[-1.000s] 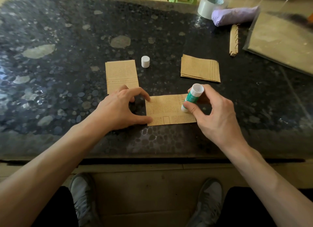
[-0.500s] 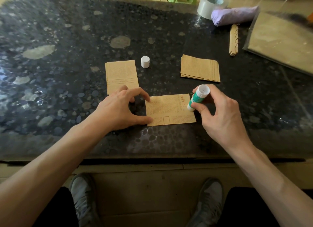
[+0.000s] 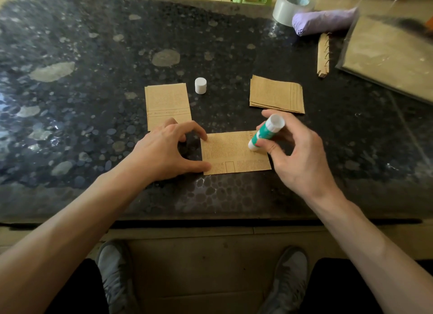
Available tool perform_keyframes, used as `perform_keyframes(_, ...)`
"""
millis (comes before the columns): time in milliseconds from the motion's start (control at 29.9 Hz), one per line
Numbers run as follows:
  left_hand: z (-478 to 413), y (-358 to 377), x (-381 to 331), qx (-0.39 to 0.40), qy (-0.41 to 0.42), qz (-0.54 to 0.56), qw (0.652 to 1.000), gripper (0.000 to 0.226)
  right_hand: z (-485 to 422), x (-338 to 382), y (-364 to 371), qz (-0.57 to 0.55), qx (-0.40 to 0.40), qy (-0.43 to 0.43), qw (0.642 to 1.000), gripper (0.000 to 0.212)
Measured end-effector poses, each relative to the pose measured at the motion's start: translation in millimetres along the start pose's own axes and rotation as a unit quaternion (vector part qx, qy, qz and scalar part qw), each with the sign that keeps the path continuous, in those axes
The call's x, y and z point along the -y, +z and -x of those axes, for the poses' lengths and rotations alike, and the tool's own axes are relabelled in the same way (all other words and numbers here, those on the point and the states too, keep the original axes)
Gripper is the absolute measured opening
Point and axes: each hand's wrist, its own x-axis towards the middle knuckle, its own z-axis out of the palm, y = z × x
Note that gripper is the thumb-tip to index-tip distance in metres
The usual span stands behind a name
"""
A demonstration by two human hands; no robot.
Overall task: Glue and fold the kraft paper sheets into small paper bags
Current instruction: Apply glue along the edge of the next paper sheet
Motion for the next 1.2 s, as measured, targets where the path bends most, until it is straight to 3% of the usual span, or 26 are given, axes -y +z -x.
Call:
perform_keyframes(301,0.1,0.6,-0.2,0.000,-0.001,-0.007,1.000,0.061,-2.4,1.2,2.2,0.107,-0.024,-0.029,0.994,0.037)
perform_keyframes(935,0.6,-1.2,-1.8,0.009,-0.005,0.000,1.000,0.059,-1.4,-2.7,-5.0,0.164,-0.018,-0.024,0.986,0.031)
perform_keyframes(1203,0.0,-0.5,-1.2,0.007,-0.004,0.003,1.000,0.060,-5.9,-1.3,-11.1,0.021,-0.061,-0.009,0.998,0.033)
